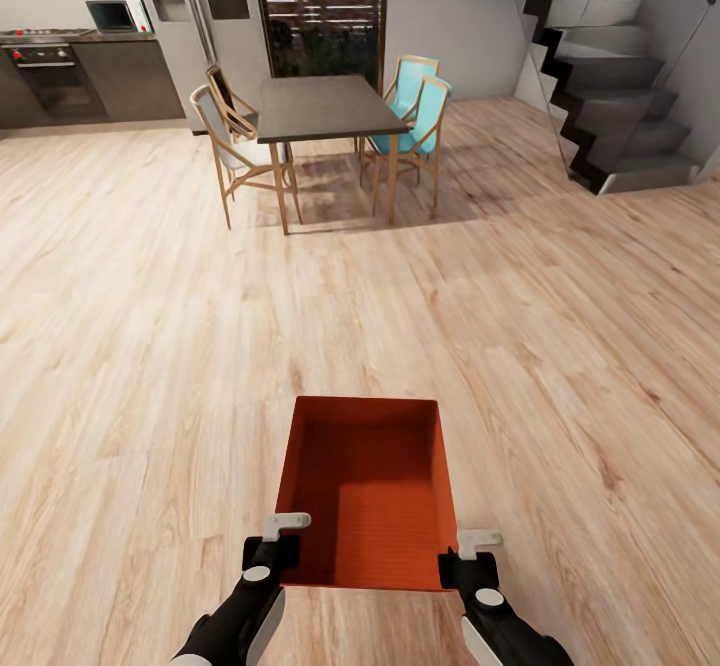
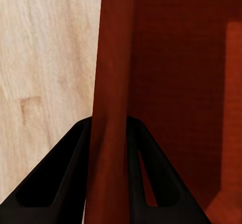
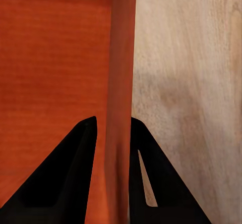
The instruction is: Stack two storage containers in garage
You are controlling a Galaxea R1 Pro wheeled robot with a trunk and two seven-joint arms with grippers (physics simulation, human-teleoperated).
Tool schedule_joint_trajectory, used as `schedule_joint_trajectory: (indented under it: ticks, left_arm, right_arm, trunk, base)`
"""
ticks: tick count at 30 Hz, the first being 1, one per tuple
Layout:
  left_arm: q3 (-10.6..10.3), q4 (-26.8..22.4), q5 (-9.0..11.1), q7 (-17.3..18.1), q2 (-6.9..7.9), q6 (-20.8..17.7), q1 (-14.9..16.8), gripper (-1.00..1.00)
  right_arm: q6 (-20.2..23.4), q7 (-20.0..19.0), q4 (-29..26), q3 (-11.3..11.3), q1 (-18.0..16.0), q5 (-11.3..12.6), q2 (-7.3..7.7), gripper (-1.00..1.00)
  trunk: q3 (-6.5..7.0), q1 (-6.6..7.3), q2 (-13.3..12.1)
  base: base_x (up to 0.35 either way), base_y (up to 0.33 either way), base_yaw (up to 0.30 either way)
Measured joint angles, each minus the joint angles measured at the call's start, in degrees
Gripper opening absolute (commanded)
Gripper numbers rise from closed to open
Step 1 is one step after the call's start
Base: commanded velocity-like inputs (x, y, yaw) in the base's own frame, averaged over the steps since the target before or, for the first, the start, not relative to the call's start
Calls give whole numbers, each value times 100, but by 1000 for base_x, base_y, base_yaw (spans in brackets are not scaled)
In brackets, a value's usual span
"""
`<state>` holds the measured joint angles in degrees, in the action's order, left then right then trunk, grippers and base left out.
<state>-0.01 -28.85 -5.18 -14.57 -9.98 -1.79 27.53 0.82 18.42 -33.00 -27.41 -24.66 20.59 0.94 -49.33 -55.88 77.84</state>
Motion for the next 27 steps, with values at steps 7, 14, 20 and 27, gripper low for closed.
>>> schedule_joint_trajectory:
  ticks: [7,14,20,27]
  left_arm:
    - [6,2,4,1,-1,1,1,-100]
    - [39,46,14,4,0,-8,1,-100]
    - [95,145,2,25,1,4,2,-100]
    - [73,150,4,5,1,3,2,-100]
  right_arm:
    - [19,-16,-11,46,1,-36,-8,-100]
    - [82,-5,-15,27,1,-43,-10,-100]
    - [109,-33,53,12,1,-50,-20,-100]
    - [79,-55,91,32,0,-51,-28,-100]
  trunk:
    - [0,0,0]
    - [0,0,0]
    - [-4,0,0]
    - [-24,0,0]
  base:
    - [1,0,-145]
    - [0,0,-272]
    - [0,0,-279]
    - [0,0,-278]
